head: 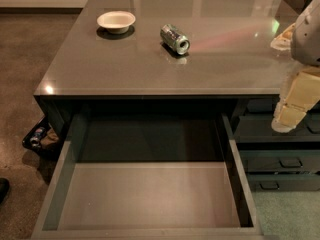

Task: Place green can into top drawer

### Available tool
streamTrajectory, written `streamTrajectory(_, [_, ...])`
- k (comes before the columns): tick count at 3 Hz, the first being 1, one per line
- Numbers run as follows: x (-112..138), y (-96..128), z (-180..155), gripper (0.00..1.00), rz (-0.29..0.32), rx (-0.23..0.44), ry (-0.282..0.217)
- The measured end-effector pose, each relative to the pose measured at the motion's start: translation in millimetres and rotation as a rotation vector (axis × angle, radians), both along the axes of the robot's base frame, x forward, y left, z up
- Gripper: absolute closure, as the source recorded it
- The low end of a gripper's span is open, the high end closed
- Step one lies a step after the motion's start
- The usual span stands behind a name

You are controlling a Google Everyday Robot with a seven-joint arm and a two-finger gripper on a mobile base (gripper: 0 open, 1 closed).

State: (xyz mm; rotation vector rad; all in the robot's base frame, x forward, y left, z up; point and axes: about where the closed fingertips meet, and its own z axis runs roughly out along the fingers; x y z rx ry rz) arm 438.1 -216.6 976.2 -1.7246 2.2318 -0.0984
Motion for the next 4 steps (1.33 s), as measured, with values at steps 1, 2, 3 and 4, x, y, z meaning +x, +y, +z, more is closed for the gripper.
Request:
streamTrajectory(1, [0.0, 0.0, 0.0, 0.00, 0.000, 0.000, 0.000])
streamTrajectory(2, [9.9, 12.5, -5.0, 0.00, 0.036, 0.018, -0.011])
streamTrajectory(3, [55.8, 49.0, -18.2, 0.00, 0.116, 0.089, -0.042])
streamTrajectory(4, [132.1, 101.6, -31.3, 0.00, 0.205, 0.156, -0.083])
